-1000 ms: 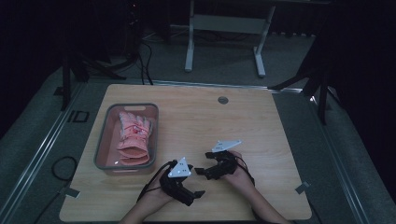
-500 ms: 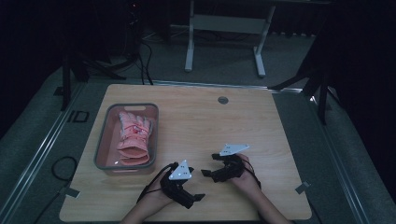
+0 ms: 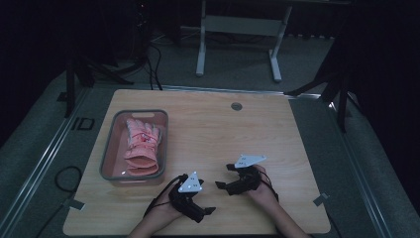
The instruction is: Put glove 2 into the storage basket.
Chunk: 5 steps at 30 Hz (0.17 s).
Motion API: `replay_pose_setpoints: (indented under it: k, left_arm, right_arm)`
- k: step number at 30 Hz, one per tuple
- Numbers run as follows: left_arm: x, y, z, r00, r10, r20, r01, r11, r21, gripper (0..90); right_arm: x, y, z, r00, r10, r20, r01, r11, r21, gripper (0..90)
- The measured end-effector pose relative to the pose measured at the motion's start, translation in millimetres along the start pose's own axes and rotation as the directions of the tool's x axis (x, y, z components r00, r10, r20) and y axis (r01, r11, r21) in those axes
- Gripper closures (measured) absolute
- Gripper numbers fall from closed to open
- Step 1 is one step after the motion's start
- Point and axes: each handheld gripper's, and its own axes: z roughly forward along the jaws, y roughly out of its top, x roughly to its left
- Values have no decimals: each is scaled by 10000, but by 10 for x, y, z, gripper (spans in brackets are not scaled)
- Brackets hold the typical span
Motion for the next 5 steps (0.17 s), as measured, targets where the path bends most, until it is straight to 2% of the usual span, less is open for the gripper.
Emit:
replay_pose_setpoints:
  k: [5]
  left_arm:
    - [-10,-8,11,10000,42,58,-42,10000,22,26]
  right_arm:
    - [1,-5,9,10000,-18,43,18,10000,71,138]
